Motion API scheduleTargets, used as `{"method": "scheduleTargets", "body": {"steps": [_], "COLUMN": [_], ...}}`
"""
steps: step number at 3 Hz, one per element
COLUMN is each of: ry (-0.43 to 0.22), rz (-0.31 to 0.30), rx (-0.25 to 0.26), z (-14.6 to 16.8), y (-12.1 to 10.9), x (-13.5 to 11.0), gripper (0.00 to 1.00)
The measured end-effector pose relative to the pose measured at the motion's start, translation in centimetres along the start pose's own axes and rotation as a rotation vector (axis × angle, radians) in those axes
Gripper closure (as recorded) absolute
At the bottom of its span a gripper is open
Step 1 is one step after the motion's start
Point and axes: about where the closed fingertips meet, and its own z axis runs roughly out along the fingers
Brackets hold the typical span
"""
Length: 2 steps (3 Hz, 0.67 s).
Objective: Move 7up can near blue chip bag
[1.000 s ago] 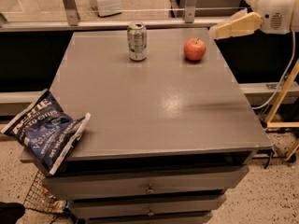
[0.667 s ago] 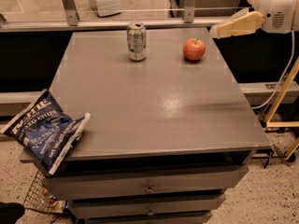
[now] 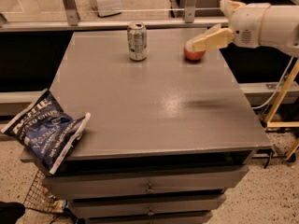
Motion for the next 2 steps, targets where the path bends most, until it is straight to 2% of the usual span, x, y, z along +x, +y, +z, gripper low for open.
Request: {"method": "scheduleTargets", "body": {"steps": [1, 2], "ry": [-0.062, -0.115], "rz": [0.005, 0.029], "rx": [-0.035, -0.08], "z": [4.7, 8.3], "y": [2.1, 3.2], "x": [0.6, 0.4], "gripper": [0.0, 0.0]}}
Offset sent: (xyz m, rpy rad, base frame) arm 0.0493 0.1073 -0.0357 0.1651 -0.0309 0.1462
